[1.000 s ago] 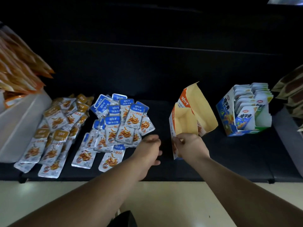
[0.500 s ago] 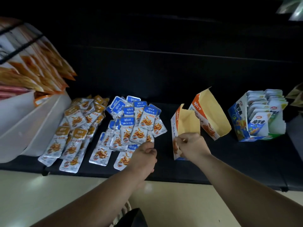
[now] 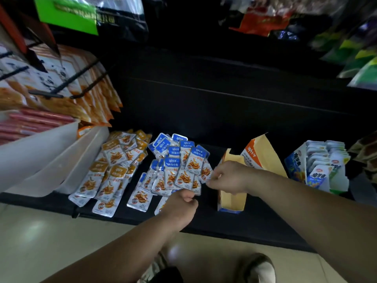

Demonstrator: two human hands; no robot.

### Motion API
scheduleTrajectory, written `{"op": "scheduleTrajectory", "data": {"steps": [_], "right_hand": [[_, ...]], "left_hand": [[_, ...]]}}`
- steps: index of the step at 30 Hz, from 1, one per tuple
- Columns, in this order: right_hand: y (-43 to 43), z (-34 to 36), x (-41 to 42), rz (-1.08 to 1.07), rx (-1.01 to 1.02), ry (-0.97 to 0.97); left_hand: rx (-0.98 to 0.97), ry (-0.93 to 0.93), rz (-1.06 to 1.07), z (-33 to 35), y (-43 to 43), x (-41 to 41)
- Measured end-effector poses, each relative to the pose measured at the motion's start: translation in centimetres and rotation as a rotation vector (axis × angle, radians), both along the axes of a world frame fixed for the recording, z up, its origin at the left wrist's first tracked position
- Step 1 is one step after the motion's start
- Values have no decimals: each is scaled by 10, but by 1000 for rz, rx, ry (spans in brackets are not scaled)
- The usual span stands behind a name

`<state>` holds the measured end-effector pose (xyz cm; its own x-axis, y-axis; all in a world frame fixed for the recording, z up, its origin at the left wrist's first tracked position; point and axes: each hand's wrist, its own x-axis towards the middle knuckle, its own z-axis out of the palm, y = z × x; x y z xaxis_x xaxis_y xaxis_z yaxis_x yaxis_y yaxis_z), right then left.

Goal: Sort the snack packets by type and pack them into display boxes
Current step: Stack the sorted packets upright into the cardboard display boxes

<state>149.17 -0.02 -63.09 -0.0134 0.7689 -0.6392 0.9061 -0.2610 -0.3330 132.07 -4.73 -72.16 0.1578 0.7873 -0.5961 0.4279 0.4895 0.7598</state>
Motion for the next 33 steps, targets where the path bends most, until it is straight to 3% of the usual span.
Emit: {"op": "scheduleTrajectory", "data": {"steps": [3, 14, 19, 27, 30, 33], "right_hand": [[3, -10, -10, -98, 59, 188], [48, -119, -40, -349, 259, 299], [85, -163, -43, -348, 199, 138], [63, -206, -40, -470, 445, 357], [49, -210, -38, -454, 442, 443], [39, -216, -36, -381, 535, 410]], "left_hand": [[55, 106, -48, 1, 8, -15], [246, 479, -107, -50, 86, -68], [334, 452, -84, -83, 111, -58], [469, 411, 73, -109, 88, -36], [443, 343, 88, -106, 92, -39], [453, 336, 123, -102, 101, -39]]}}
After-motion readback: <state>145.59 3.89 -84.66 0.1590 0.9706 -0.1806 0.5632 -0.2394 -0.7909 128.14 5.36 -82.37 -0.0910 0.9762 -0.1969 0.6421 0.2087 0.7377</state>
